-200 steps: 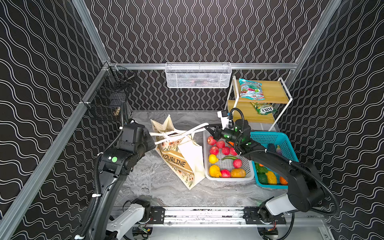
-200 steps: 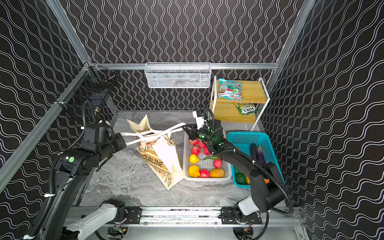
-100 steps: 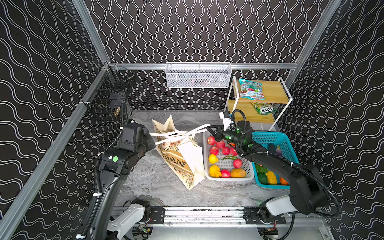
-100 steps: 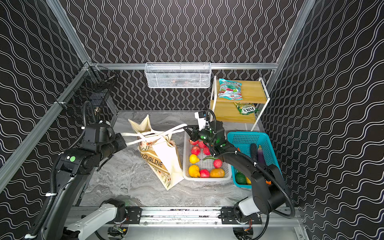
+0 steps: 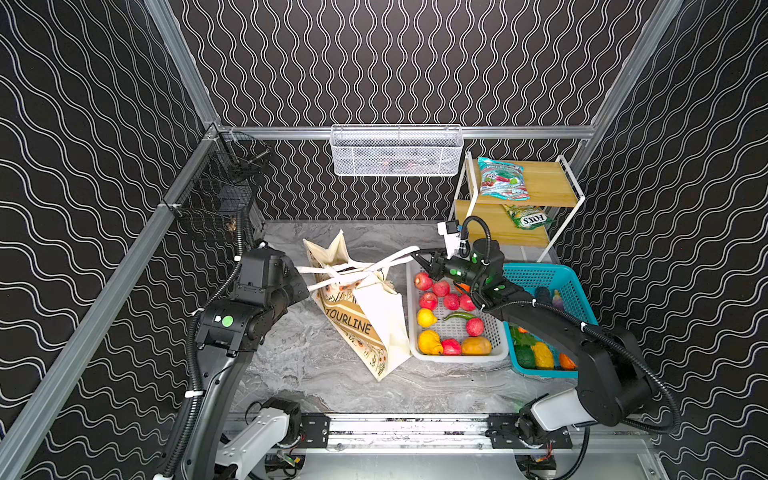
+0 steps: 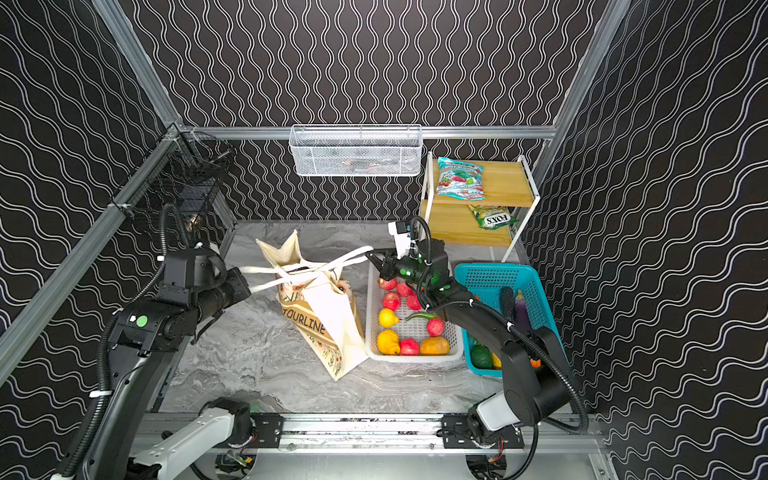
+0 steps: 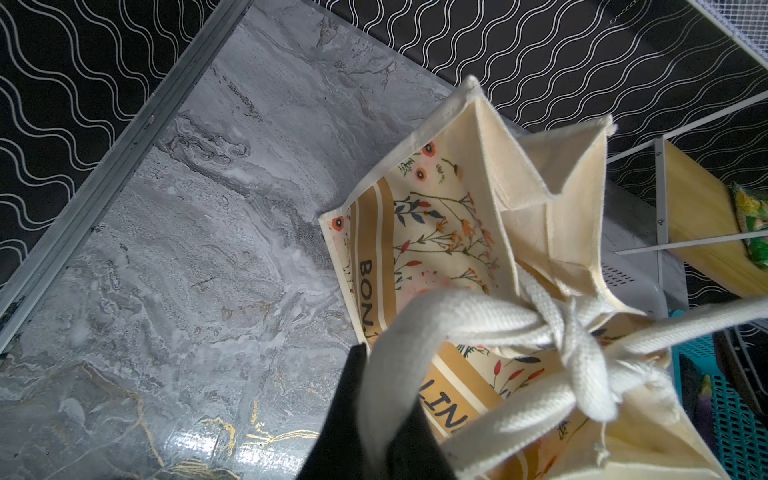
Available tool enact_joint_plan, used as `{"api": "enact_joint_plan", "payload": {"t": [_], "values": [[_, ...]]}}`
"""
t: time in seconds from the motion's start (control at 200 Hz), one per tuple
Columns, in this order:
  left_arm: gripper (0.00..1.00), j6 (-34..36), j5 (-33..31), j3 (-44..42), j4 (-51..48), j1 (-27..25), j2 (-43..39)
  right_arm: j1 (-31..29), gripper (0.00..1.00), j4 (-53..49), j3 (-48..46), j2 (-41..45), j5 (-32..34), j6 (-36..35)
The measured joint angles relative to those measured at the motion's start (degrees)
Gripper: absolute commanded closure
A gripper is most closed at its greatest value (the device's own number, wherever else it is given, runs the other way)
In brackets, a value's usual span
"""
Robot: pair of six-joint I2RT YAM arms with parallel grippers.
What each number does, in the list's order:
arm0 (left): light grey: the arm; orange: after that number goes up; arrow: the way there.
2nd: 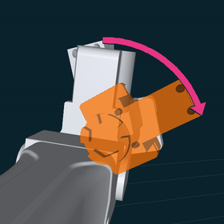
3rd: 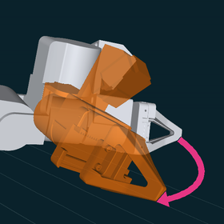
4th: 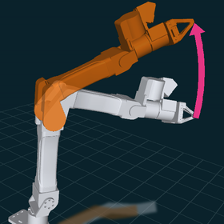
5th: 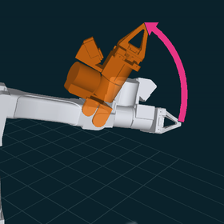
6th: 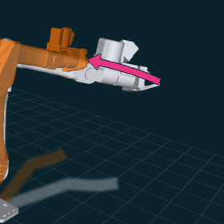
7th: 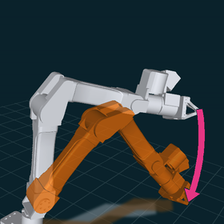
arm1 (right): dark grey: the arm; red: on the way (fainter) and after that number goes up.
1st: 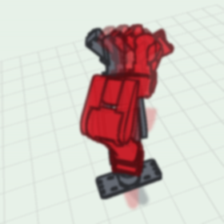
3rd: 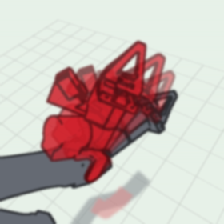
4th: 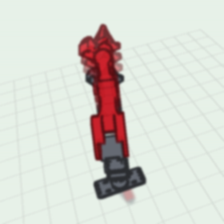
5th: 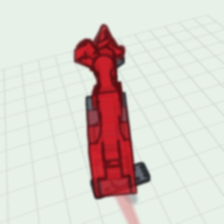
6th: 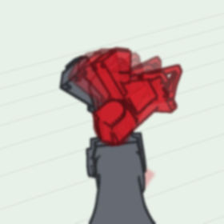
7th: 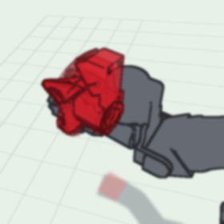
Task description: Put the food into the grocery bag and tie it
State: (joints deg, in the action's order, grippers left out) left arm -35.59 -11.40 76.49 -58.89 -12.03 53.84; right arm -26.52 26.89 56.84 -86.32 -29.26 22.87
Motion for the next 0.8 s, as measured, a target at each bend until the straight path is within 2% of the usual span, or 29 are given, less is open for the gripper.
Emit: {"api": "enact_joint_plan", "payload": {"t": [0.401, 0.801], "values": [[1.0, 1.42, -1.66, 5.31, -2.43, 0.02, -0.61, 0.0, 1.0, -2.51, 8.46, -3.91, -3.19, -1.4], [1.0, 1.4, -1.66, 1.66, -1.4, 0.07, -1.46, 0.0, 1.0, -4.76, 11.23, -6.27, -3.32, -2.6]]}}
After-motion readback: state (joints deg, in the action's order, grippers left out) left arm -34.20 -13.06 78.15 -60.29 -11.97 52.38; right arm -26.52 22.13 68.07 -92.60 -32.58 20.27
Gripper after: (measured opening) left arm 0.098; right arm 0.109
